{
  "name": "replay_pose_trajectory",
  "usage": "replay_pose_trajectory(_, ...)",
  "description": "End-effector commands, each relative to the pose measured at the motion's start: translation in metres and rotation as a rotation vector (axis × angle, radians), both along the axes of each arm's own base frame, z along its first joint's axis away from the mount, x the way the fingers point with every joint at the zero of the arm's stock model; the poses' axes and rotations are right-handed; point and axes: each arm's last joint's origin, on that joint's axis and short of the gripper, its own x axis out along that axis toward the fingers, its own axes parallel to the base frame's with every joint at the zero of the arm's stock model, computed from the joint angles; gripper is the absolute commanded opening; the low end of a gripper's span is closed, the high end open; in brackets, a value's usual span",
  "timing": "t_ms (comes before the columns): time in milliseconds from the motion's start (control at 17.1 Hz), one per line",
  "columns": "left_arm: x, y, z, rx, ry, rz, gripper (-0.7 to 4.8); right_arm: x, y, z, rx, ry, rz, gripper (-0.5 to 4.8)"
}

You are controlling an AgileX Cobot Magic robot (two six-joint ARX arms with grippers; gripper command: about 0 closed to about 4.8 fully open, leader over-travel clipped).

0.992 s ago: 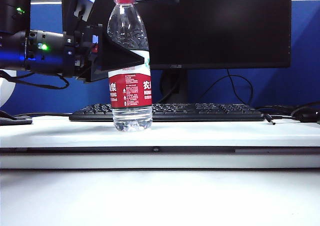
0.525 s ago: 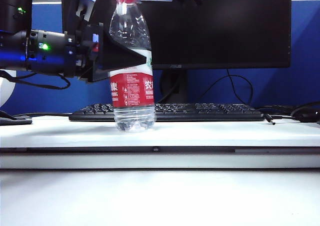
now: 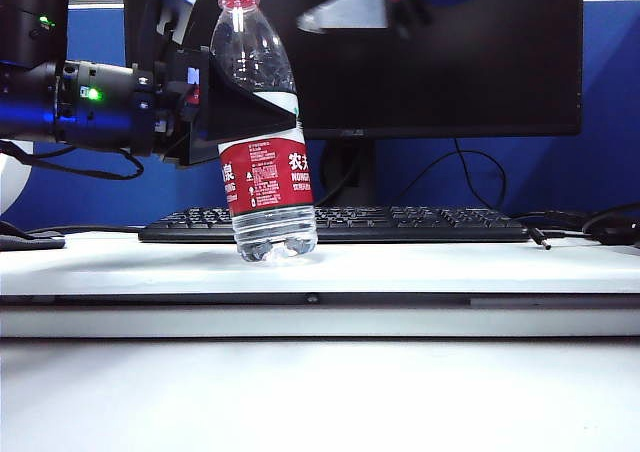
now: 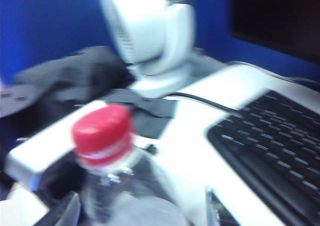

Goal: Unscrew the cap from the plastic bottle on the table.

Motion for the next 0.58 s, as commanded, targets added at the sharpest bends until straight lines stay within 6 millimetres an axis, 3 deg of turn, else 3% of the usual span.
replay_pose_trajectory(58,0.0,0.0,0.0,0.006,0.002,0.003,3.16,-0.012,-0.004,0.013,-0.017,-0.026,-0.13,3.28)
replay_pose_trajectory(233,0.0,0.0,0.0,0.006,0.001,0.003,3.16,-0.034,0.006,0.027,-0.013,-0.083,-0.258,3.43)
replay_pose_trajectory(350,0.0,0.0,0.0,0.006,0.001,0.003,3.16,-0.052,0.022,0.031,-0.01,-0.116,-0.359,3.78)
replay_pose_trajectory(584,0.0,0.0,-0.002,0.015,0.015,0.002,3.16,-0.086,0.063,0.028,0.01,-0.158,-0.479,3.78)
